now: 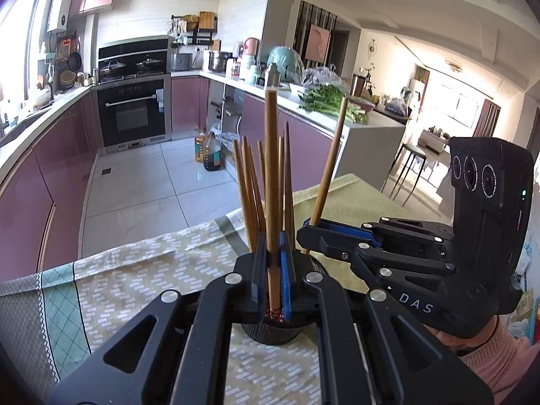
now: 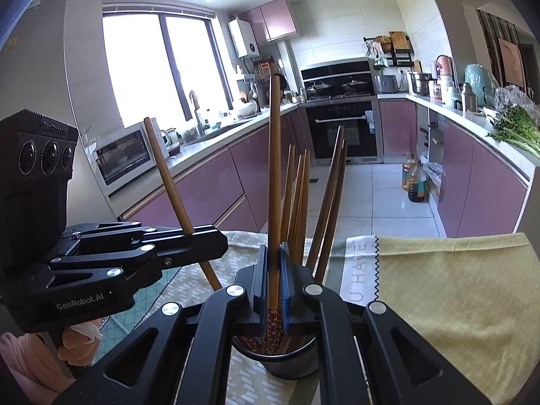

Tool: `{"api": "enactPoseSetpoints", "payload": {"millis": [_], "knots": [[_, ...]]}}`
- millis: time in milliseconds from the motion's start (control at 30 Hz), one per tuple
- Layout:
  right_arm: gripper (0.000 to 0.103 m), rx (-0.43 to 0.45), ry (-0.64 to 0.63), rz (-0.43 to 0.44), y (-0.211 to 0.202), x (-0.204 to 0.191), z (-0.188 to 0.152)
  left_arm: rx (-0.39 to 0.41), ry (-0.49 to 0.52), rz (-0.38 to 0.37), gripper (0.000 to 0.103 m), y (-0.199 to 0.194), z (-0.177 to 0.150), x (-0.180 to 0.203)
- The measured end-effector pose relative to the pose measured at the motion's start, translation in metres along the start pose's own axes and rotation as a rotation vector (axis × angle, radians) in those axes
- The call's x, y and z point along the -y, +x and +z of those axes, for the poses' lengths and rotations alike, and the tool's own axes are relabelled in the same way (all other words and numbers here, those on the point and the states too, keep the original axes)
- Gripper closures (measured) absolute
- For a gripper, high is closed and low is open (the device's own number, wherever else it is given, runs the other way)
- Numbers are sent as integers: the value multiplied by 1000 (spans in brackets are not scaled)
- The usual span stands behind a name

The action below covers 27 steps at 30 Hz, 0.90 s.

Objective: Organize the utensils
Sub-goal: 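Lower the left tool's chopstick into the cup while the right tool inserts its own, then open the left tool to release its chopstick while the right tool releases its own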

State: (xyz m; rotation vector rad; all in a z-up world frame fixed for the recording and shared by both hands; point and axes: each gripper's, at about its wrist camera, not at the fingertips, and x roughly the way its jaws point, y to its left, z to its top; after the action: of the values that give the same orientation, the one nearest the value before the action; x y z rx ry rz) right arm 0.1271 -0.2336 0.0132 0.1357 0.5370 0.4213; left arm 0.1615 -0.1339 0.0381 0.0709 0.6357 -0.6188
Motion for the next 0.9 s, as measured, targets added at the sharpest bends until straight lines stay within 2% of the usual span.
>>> {"api": "enactPoseSetpoints", "payload": {"millis": [133, 300, 733, 800, 900], "knots": [[97, -31, 8, -3, 10, 2, -4, -50, -2, 0, 95, 14, -2, -2], [96, -56, 24, -8, 18, 6, -7, -62, -11, 7, 95, 24, 0, -8], [94, -45, 60, -27, 15, 13, -8, -118, -51, -4, 94, 47, -12, -18], [90, -42, 61, -27, 12, 13, -9, -115, -62, -2, 91, 46, -16, -21], [76, -34, 59, -20, 6, 11, -12, -93, -75, 7, 81, 37, -22, -24]]}}
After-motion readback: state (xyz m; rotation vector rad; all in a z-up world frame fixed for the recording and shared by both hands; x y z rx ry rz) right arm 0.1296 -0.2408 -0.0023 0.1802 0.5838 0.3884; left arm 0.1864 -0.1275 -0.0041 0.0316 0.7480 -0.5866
